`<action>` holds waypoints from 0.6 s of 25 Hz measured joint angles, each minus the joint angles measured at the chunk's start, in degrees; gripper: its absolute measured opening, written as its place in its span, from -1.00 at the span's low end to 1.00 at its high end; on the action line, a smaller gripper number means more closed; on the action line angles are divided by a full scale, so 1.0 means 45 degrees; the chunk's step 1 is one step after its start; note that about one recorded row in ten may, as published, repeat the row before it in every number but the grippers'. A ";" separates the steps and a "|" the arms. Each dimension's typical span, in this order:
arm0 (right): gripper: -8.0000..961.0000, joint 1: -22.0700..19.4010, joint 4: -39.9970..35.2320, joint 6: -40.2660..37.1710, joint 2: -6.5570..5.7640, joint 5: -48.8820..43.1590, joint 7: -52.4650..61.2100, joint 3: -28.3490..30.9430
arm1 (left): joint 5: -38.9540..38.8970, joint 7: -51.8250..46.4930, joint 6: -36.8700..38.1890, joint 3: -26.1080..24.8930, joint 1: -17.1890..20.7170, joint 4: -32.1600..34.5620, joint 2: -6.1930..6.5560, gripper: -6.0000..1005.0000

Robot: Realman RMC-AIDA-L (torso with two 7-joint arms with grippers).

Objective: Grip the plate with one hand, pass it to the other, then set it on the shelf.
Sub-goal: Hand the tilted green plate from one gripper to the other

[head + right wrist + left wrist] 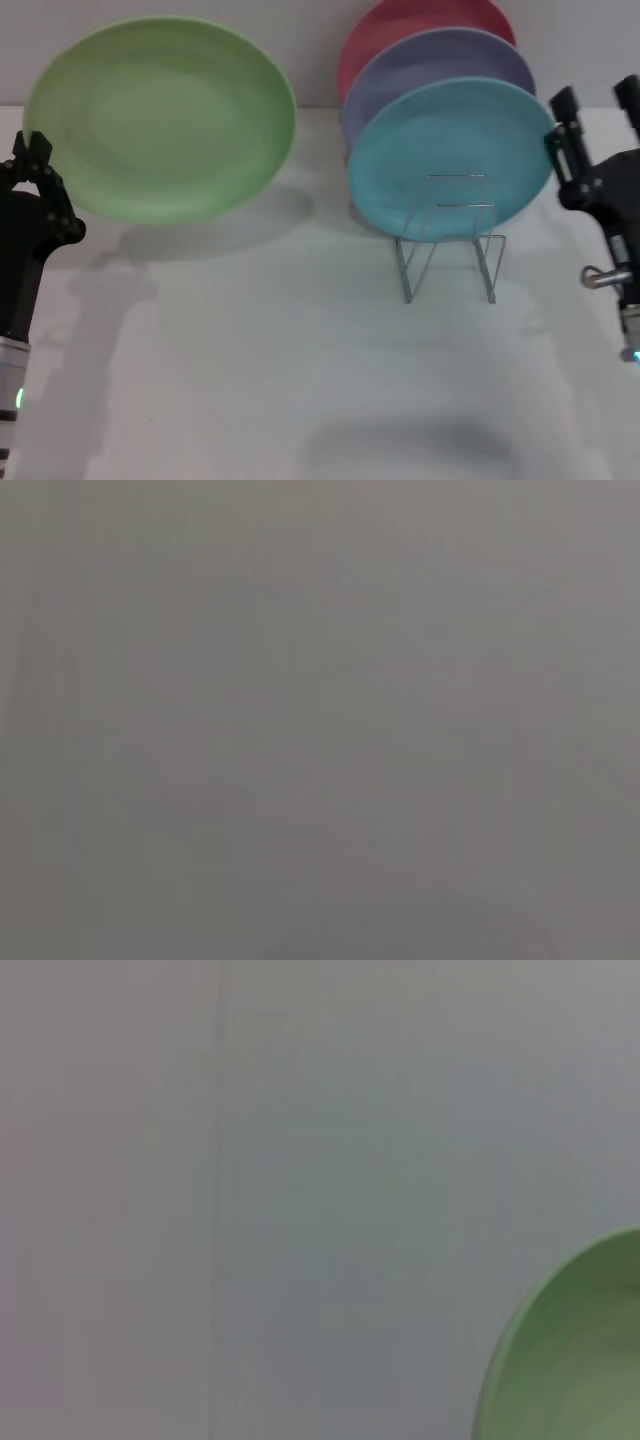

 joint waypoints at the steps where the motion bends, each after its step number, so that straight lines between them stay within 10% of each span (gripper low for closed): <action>1: 0.31 0.0032 0.0359 0.0229 0.0003 -0.0050 -0.0007 -0.0133 | 0.0000 0.0031 0.0005 0.0058 -0.0028 -0.0019 -0.0002 -0.92; 15: 0.31 0.0361 0.1591 0.1735 0.0045 -0.0408 -0.0033 -0.0961 | -0.1498 0.2099 0.0112 0.1559 -0.0166 0.0598 -0.0011 -0.92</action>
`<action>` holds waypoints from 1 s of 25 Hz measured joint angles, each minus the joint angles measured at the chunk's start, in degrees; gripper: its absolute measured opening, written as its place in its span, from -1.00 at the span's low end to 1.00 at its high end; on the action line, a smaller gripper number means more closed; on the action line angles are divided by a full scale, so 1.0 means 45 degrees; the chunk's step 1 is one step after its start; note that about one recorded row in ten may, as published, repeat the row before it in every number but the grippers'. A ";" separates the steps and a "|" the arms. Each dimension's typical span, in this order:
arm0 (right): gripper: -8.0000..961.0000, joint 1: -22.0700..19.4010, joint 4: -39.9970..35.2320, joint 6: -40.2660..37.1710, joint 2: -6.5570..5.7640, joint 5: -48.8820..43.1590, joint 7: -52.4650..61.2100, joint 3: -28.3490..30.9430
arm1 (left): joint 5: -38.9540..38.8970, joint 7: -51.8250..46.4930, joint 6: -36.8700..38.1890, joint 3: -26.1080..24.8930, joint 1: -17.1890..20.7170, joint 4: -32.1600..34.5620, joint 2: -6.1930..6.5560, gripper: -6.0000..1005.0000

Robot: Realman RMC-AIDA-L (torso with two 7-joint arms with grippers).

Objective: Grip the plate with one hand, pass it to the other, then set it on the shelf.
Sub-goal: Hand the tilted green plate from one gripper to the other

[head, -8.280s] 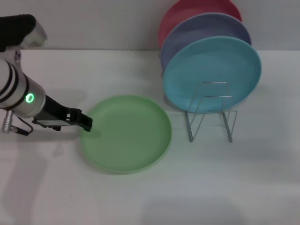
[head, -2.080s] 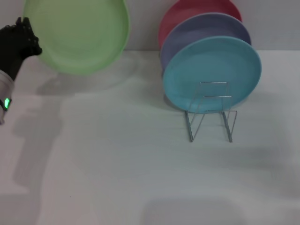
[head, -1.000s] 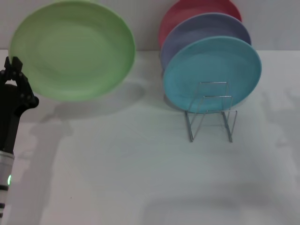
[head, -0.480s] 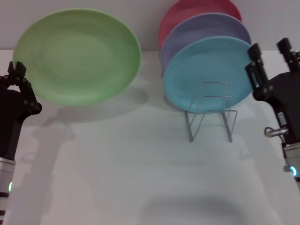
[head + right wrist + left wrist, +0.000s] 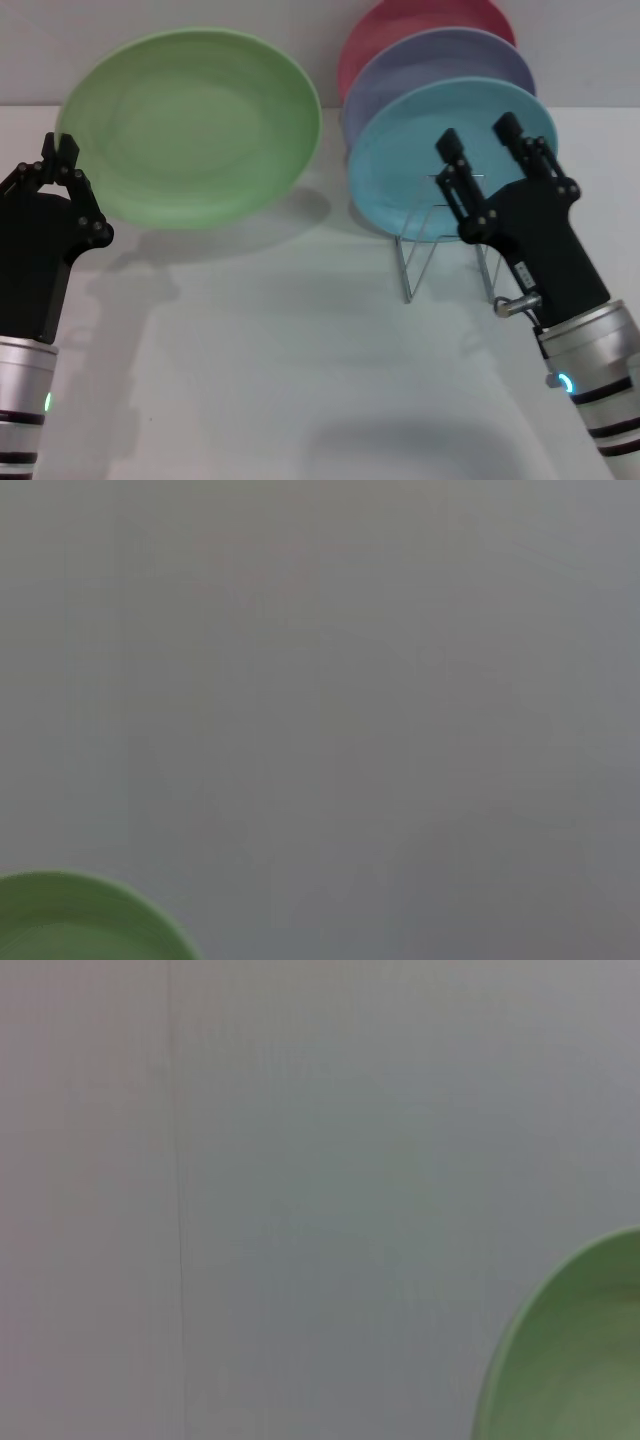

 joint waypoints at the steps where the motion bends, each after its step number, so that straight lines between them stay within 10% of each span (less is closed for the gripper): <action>1: 0.30 0.0072 0.0144 0.0307 0.0000 -0.0123 -0.0002 -0.0001 | -0.0070 0.0020 0.0004 0.0026 -0.0012 0.0012 0.0000 -0.92; 25: 0.30 0.1138 0.0921 0.2878 0.0060 -0.0483 0.0126 0.0279 | -0.0456 0.0737 0.0080 0.0688 0.0116 0.0474 0.0001 -0.92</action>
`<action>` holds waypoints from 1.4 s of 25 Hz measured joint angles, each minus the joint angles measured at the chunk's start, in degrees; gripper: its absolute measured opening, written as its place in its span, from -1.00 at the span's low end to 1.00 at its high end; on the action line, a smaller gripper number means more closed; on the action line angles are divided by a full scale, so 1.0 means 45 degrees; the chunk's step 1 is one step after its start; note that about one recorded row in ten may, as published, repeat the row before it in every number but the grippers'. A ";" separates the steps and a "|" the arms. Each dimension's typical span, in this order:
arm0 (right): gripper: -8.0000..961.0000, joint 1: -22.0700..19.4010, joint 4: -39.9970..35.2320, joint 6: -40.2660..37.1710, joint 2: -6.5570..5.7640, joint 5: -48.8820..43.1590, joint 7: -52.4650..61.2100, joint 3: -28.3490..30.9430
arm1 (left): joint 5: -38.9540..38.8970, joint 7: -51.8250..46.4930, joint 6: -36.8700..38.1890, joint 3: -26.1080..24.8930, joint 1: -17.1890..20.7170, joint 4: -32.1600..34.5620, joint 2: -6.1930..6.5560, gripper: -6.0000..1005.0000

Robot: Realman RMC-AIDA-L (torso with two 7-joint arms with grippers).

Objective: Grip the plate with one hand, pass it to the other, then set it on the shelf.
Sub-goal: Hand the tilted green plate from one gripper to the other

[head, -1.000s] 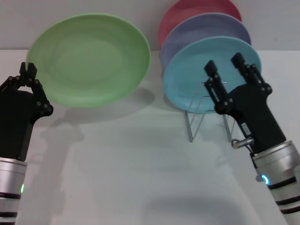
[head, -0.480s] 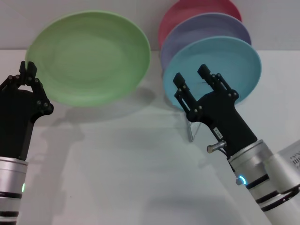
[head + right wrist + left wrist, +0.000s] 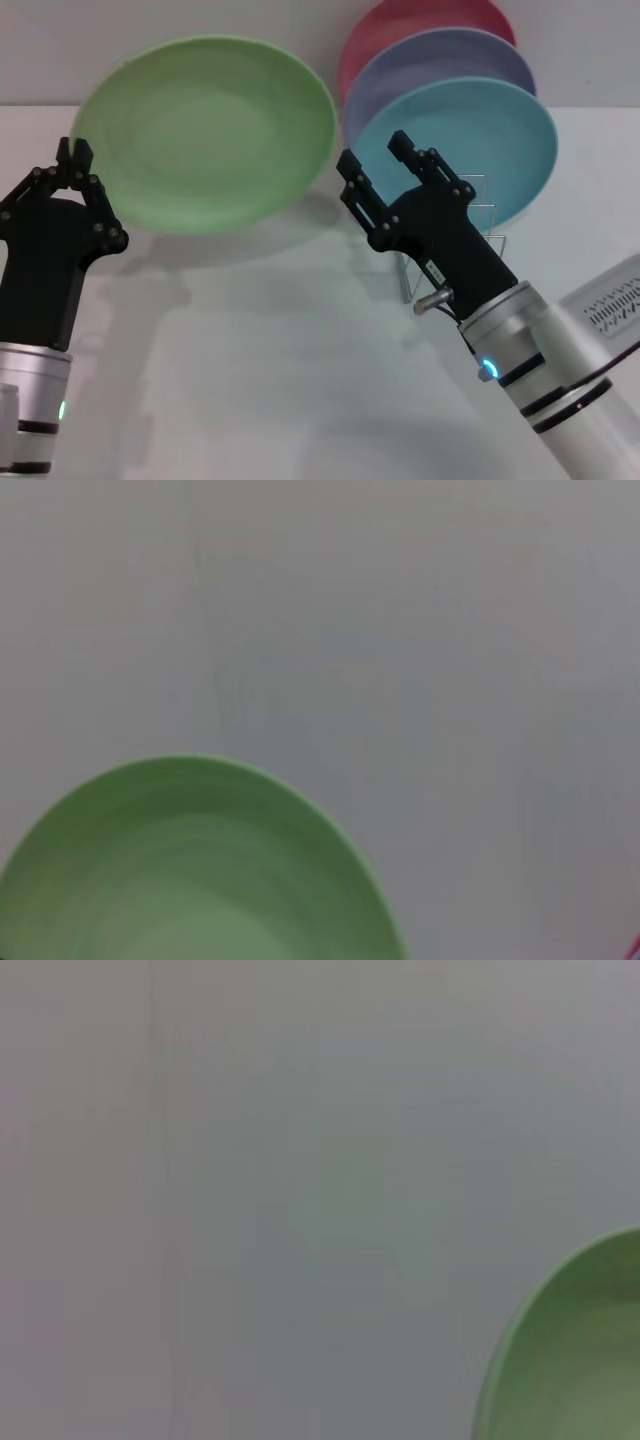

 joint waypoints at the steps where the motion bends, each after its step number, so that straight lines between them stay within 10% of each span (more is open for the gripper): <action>1: 0.30 0.0107 0.0031 0.0135 -0.0001 0.0001 0.0005 0.0075 | -0.0006 0.0134 0.0087 0.0084 0.0018 0.0050 -0.0001 -0.92; 35: 0.25 0.0848 0.0083 0.2467 0.0018 -0.0070 0.0384 0.0916 | -0.1029 0.0125 -0.0789 0.0625 -0.0308 0.0115 0.0000 -0.92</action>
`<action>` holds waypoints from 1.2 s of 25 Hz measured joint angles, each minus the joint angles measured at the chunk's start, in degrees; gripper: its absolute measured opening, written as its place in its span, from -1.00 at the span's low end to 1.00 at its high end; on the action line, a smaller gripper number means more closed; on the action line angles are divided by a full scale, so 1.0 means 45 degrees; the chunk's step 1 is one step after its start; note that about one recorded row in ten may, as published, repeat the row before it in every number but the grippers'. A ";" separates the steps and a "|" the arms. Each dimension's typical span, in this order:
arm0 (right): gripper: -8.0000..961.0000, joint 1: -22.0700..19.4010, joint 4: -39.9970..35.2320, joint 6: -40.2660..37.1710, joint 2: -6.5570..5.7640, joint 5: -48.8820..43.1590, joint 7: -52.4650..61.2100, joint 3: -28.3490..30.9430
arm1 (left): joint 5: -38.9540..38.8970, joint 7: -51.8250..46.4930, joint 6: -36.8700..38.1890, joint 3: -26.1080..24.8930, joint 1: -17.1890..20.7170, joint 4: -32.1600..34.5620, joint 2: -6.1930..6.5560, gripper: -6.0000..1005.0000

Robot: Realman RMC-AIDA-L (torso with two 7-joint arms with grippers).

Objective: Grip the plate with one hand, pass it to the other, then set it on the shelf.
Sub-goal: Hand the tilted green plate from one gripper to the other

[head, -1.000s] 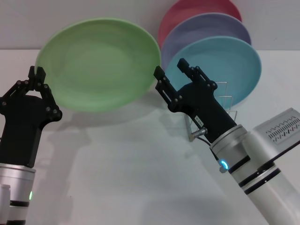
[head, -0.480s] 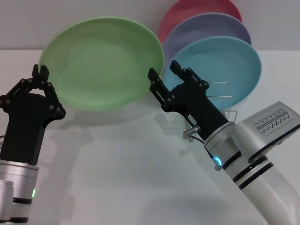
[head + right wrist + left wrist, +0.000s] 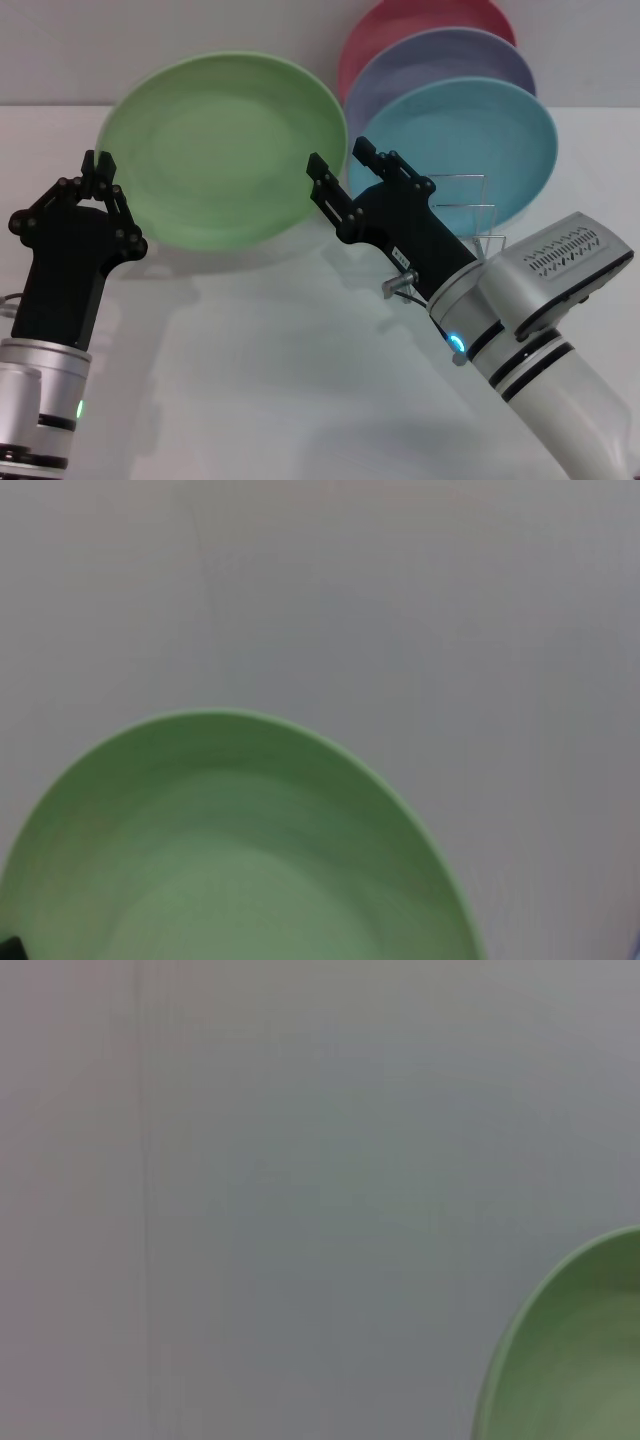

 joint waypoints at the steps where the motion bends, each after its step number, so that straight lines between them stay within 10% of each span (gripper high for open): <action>1: 0.25 -0.0063 0.0002 0.0020 0.0011 0.0001 -0.0028 0.0000 | -0.0016 -0.0045 -0.0066 0.0031 -0.0010 -0.0026 0.0000 -0.92; 30: 0.25 -0.0455 -0.0073 0.0633 0.0021 0.0003 -0.0111 -0.0160 | -0.0306 -0.0068 -0.1058 0.0400 -0.0050 -0.0262 0.0000 -0.92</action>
